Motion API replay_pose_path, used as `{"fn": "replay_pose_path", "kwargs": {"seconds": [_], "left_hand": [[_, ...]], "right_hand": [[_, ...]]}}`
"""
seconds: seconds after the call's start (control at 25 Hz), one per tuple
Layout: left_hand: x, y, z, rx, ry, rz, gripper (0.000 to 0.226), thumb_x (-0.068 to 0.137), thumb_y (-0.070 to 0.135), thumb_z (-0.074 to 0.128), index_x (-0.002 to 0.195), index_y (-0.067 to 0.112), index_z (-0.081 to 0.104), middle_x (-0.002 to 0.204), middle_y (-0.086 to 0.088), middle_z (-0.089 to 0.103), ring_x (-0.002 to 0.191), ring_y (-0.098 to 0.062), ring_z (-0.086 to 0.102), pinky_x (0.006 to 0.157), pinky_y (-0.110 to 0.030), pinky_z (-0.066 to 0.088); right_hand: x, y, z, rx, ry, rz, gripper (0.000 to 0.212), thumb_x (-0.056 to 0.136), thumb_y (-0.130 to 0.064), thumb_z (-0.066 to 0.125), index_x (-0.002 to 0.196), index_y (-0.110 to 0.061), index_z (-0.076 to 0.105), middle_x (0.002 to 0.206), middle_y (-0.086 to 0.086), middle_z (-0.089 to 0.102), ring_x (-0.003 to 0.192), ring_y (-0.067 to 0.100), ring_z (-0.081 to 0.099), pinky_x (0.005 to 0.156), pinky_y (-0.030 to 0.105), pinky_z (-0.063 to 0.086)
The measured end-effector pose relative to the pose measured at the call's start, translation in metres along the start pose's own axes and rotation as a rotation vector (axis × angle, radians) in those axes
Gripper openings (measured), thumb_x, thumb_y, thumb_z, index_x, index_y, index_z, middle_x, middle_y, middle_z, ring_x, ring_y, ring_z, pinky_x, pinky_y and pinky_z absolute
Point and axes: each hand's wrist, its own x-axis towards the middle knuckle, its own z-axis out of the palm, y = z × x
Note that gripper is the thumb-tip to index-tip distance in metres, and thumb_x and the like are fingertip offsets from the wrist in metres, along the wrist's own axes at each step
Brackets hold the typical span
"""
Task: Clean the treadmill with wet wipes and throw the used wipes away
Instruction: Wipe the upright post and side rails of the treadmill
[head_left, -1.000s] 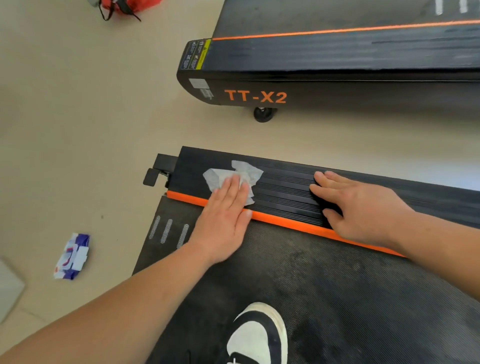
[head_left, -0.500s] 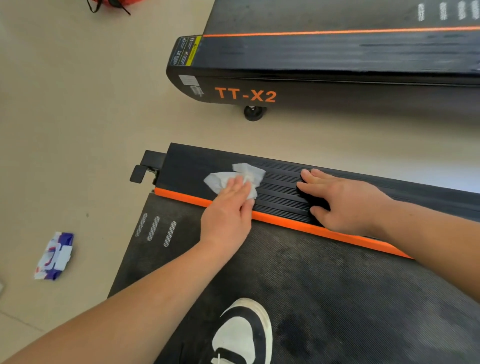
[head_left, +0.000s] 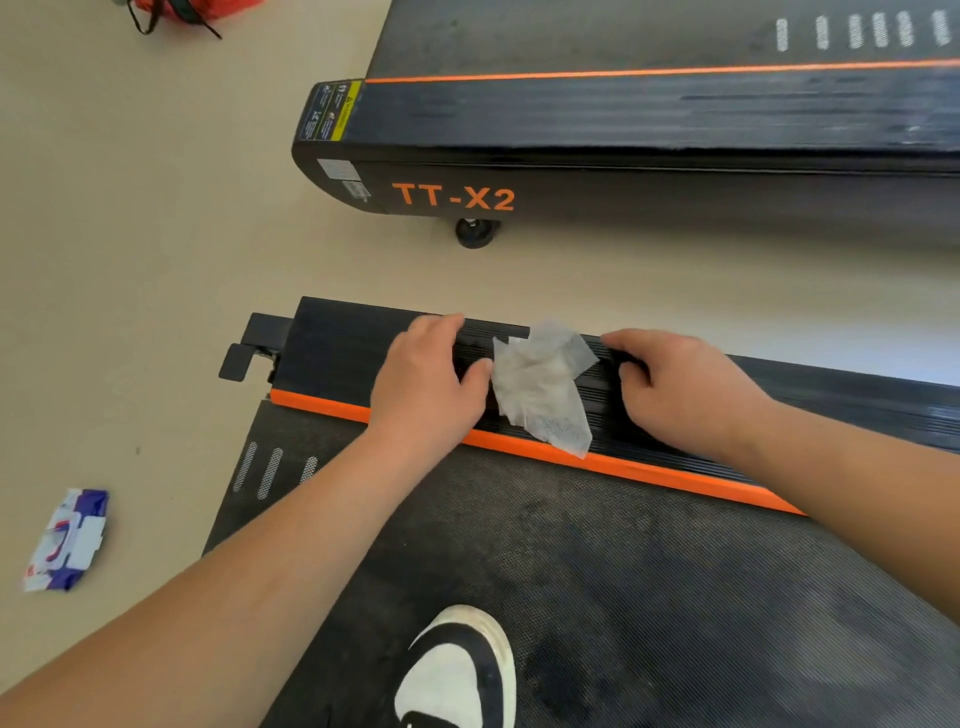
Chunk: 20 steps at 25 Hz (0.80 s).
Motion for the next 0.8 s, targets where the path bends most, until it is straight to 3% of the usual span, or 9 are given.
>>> {"fn": "replay_pose_path", "kwargs": {"seconds": [0.08,0.16,0.24,0.32,0.44,0.52,0.72,0.8], "left_hand": [[-0.015,-0.001,0.014,0.132,0.111,0.284,0.053,0.097,0.032,0.060,0.146,0.013,0.050,0.154,-0.007,0.045,0.141,-0.027,0.040,0.116,-0.047,0.038],[-0.030,0.009,0.037,0.207,-0.042,0.530,0.059,0.101,0.037,0.050,0.154,0.015,0.040,0.167,-0.009,0.026,0.155,-0.029,0.017,0.126,-0.049,0.018],[-0.038,0.015,0.056,0.352,-0.300,0.619,0.063,0.107,0.047,0.031,0.163,0.023,0.015,0.171,0.000,-0.003,0.157,-0.017,-0.013,0.128,-0.044,-0.001],[-0.028,-0.001,0.057,0.426,-0.316,0.558,0.062,0.108,0.049,0.016,0.163,0.027,-0.001,0.170,0.004,-0.015,0.153,-0.013,-0.024,0.127,-0.045,-0.005],[-0.012,-0.046,0.036,0.396,-0.146,0.179,0.062,0.106,0.048,0.012,0.162,0.026,-0.005,0.169,0.007,-0.016,0.153,-0.011,-0.023,0.126,-0.053,-0.005],[-0.010,-0.070,0.021,0.431,-0.139,0.076,0.061,0.106,0.047,0.010,0.162,0.027,-0.005,0.169,0.010,-0.016,0.153,-0.008,-0.022,0.125,-0.053,-0.011],[-0.020,-0.038,0.036,0.261,-0.123,0.041,0.059,0.109,0.038,0.015,0.163,0.017,0.004,0.171,-0.002,-0.009,0.156,-0.017,-0.016,0.128,-0.046,-0.001],[-0.041,-0.009,0.059,0.244,-0.109,0.288,0.057,0.107,0.028,0.024,0.160,0.009,0.024,0.170,-0.012,0.012,0.158,-0.024,0.003,0.128,-0.046,0.010]], "right_hand": [[-0.002,0.000,0.003,-0.166,-0.122,-0.033,0.053,0.100,-0.018,0.044,0.153,-0.027,0.042,0.163,-0.004,0.036,0.149,0.015,0.034,0.118,0.030,0.032],[-0.003,-0.002,0.002,-0.251,-0.176,-0.065,0.058,0.100,-0.017,0.041,0.156,-0.027,0.034,0.169,-0.006,0.018,0.155,0.009,0.017,0.121,0.028,0.024],[-0.002,-0.004,-0.001,-0.268,-0.190,-0.064,0.059,0.100,-0.016,0.040,0.157,-0.026,0.031,0.170,-0.006,0.013,0.155,0.008,0.013,0.121,0.028,0.022],[-0.001,-0.005,-0.002,-0.270,-0.225,-0.056,0.061,0.100,-0.016,0.040,0.159,-0.025,0.028,0.170,-0.005,0.009,0.156,0.009,0.010,0.123,0.029,0.021],[0.000,-0.003,-0.006,-0.257,-0.296,-0.054,0.065,0.100,-0.014,0.041,0.161,-0.025,0.022,0.171,-0.005,0.003,0.157,0.010,0.006,0.125,0.032,0.020],[-0.001,-0.001,-0.007,-0.244,-0.309,-0.058,0.066,0.100,-0.014,0.041,0.162,-0.026,0.019,0.171,-0.006,0.001,0.157,0.009,0.004,0.126,0.031,0.017],[0.000,-0.002,-0.011,-0.196,-0.329,-0.039,0.067,0.101,-0.014,0.041,0.162,-0.027,0.018,0.171,-0.008,0.001,0.156,0.008,0.005,0.125,0.027,0.013],[-0.002,-0.004,-0.012,-0.121,-0.321,-0.006,0.064,0.101,-0.013,0.041,0.162,-0.026,0.022,0.170,-0.005,0.011,0.155,0.012,0.017,0.123,0.025,0.019]]}}
